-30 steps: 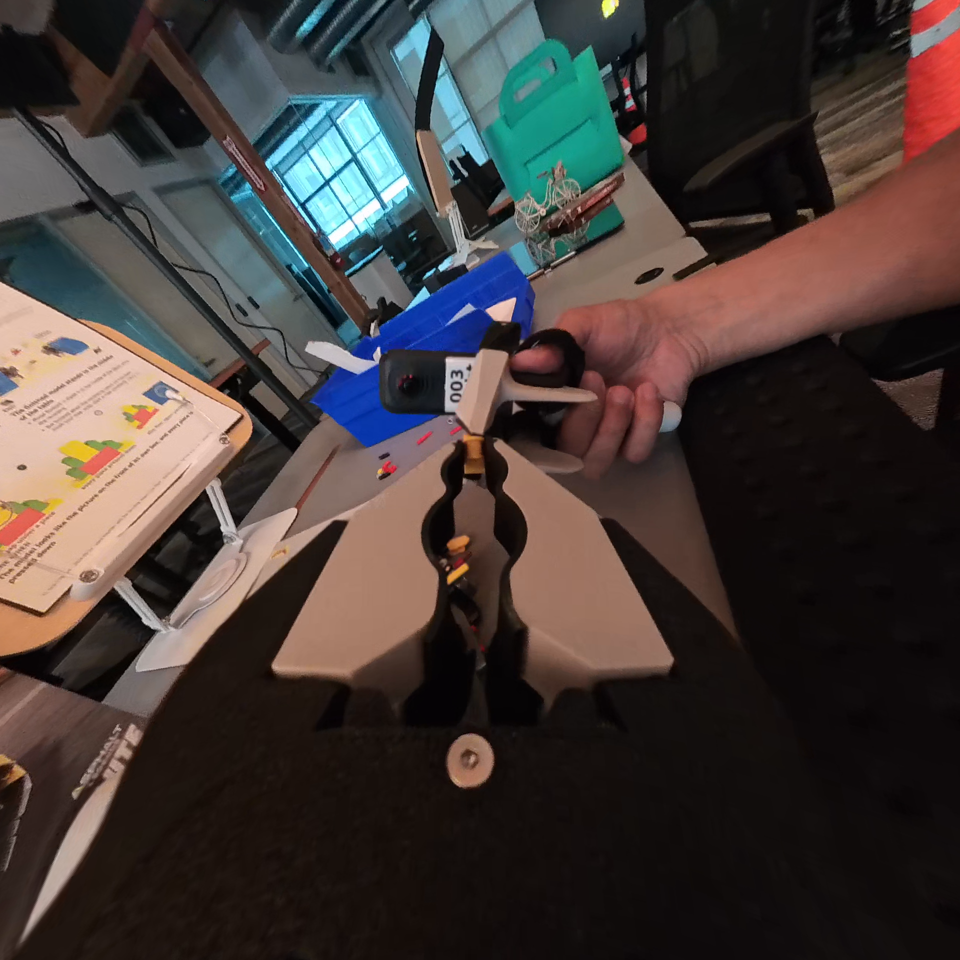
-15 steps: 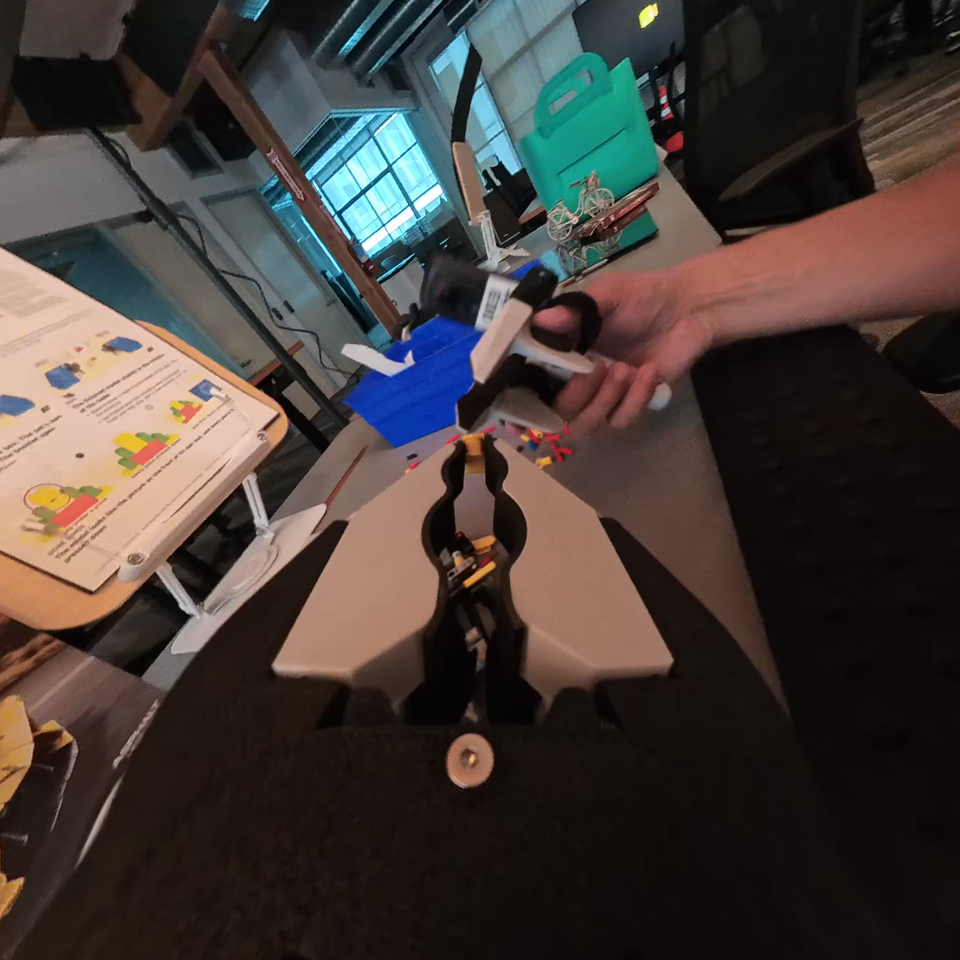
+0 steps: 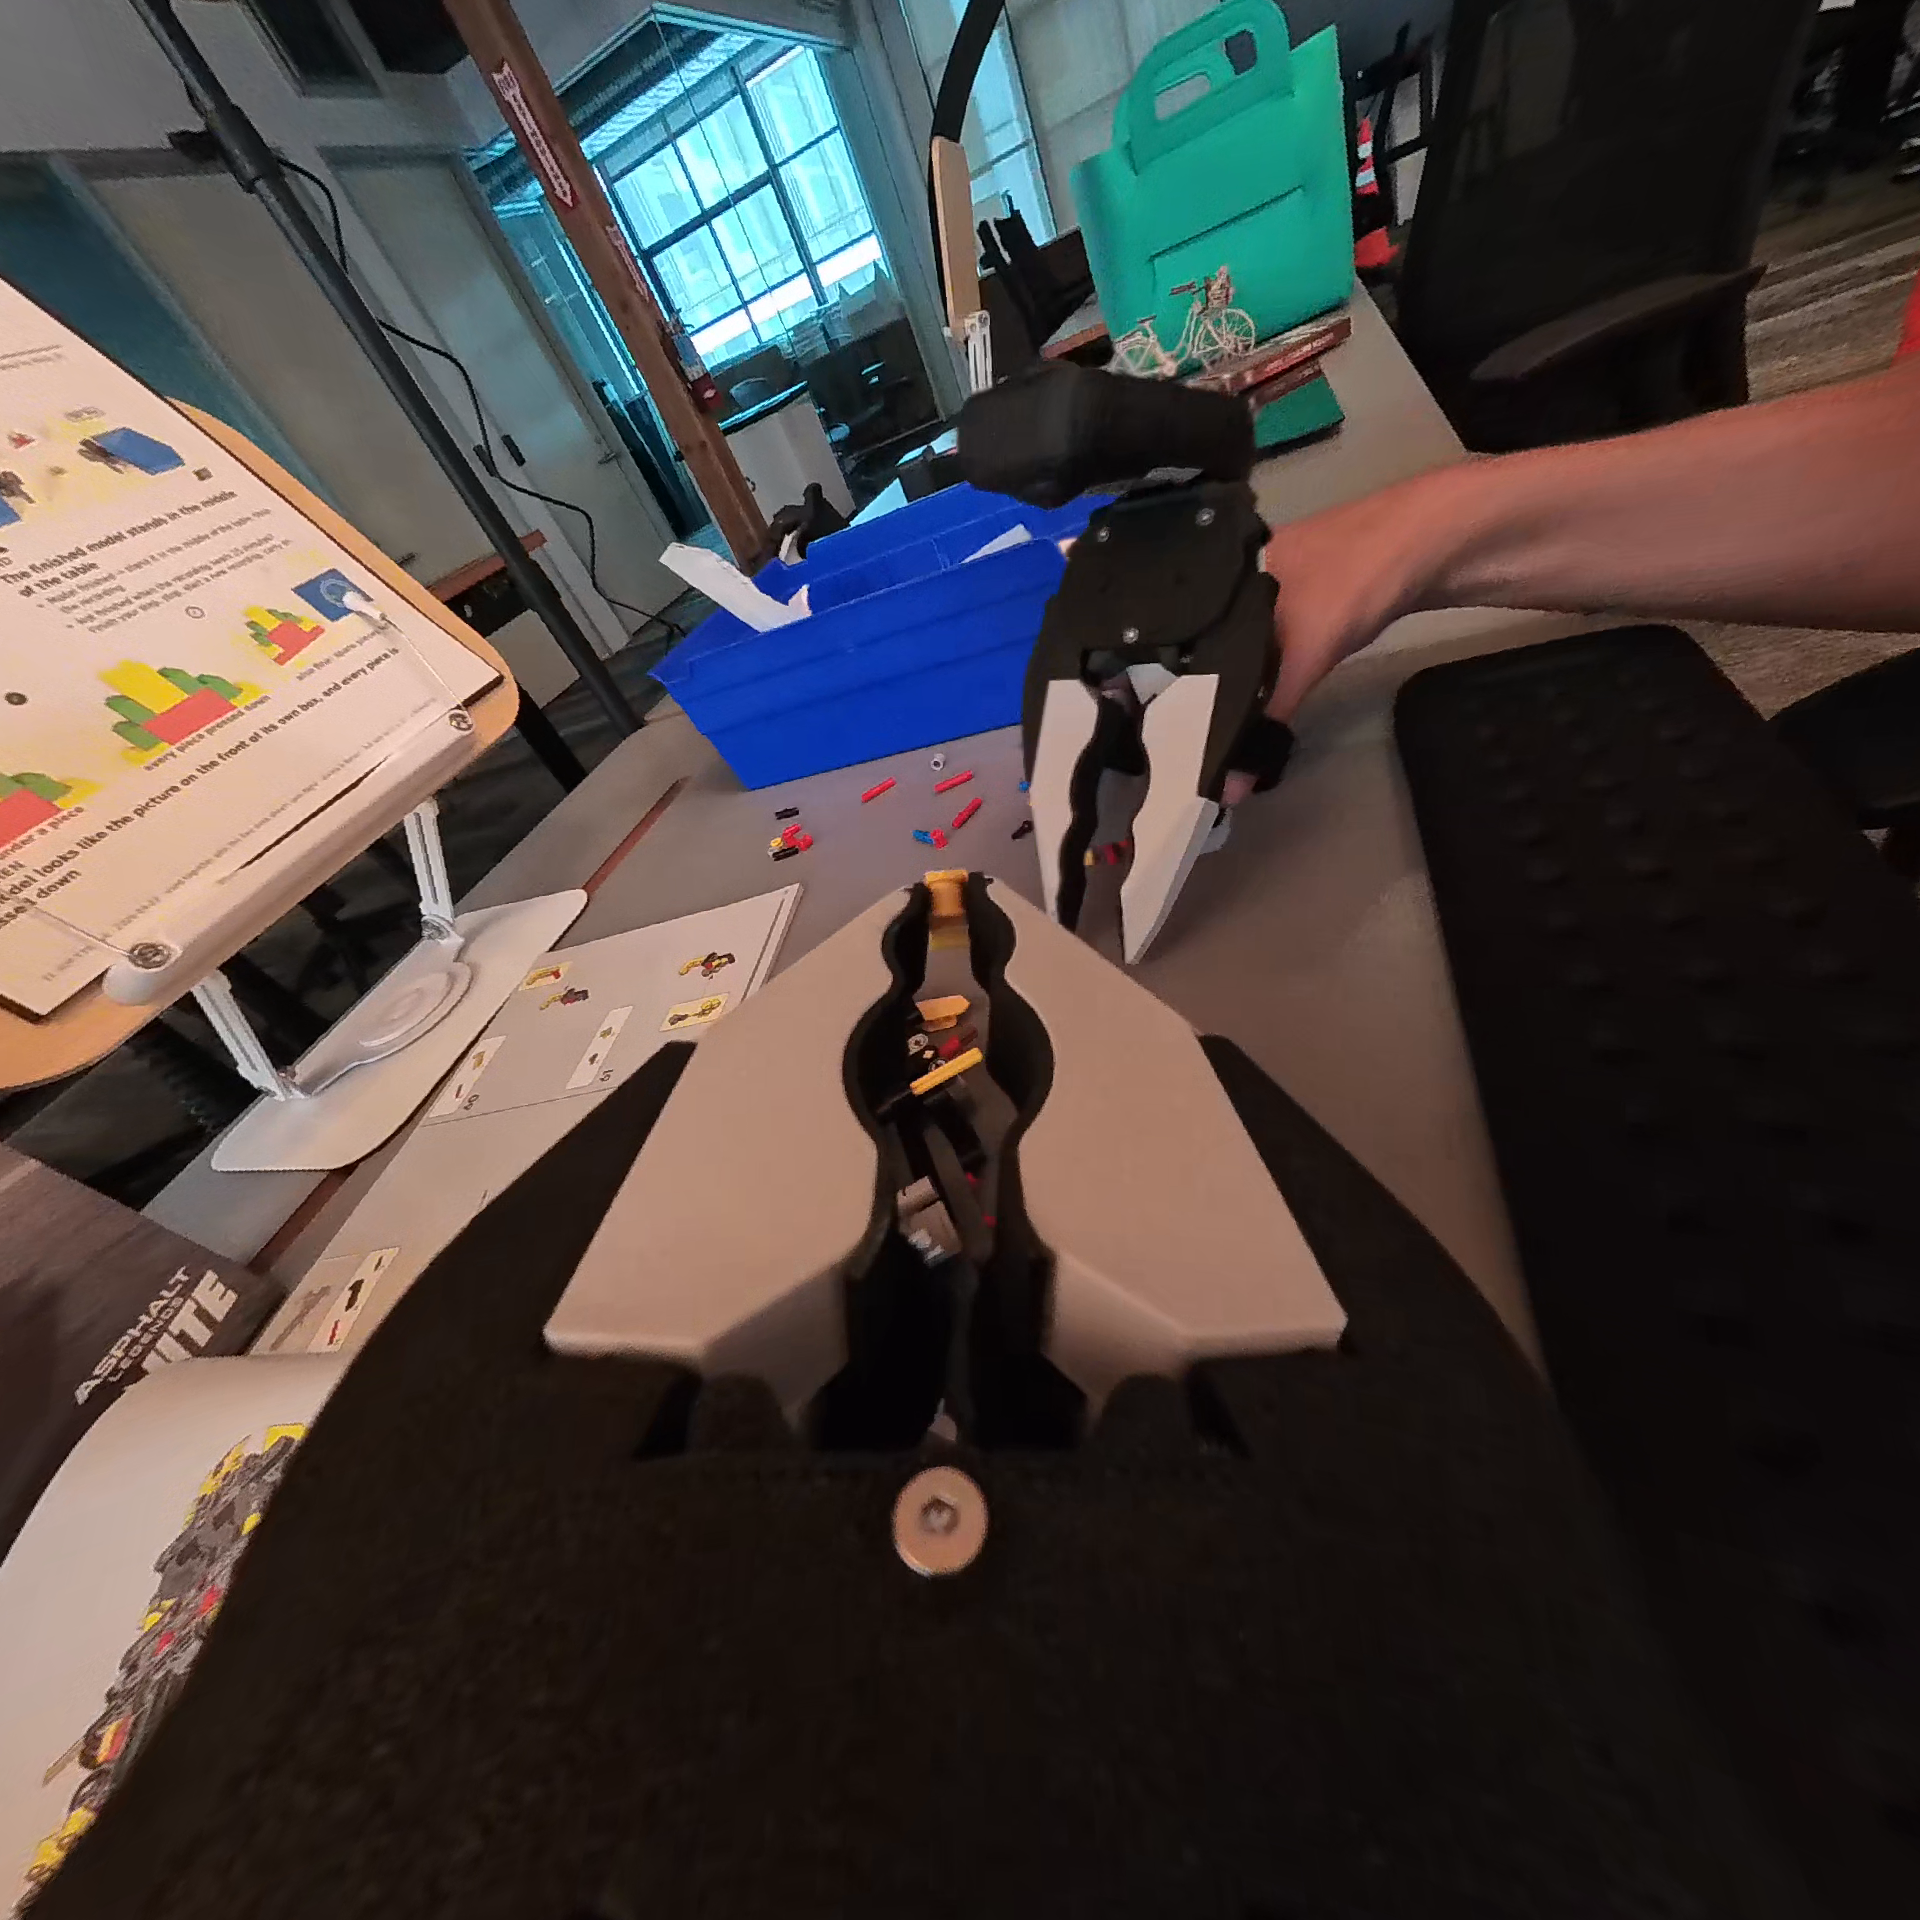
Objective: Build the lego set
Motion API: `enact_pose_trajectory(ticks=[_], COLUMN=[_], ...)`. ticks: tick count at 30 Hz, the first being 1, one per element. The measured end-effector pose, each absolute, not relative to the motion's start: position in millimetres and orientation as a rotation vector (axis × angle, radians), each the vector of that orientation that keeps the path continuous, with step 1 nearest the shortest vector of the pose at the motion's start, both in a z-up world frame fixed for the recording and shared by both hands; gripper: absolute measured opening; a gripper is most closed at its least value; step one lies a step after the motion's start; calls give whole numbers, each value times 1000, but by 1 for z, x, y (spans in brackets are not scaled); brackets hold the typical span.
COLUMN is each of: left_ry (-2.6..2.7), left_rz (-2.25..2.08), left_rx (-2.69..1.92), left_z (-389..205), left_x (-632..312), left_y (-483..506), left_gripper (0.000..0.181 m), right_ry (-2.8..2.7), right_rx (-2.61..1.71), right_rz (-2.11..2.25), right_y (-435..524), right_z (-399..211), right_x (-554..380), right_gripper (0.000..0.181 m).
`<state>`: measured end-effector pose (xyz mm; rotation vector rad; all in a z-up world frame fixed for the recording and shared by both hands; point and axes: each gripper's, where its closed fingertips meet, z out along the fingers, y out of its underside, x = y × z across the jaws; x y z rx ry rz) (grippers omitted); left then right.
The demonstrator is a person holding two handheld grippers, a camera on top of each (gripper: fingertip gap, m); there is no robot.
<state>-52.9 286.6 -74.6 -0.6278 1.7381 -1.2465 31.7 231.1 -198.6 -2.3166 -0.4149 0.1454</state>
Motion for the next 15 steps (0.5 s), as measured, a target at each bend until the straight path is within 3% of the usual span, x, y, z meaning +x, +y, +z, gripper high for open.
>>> enact_pose_trajectory(ticks=[15], left_ry=[1776], left_rz=[-1274], left_rx=[-649], left_z=[-82], left_x=[-52], left_y=[288], left_gripper=[8], right_ry=[-669], right_rx=[-2250], right_rz=[239], right_y=[242], right_z=[-205], right_x=[26], right_gripper=[22])
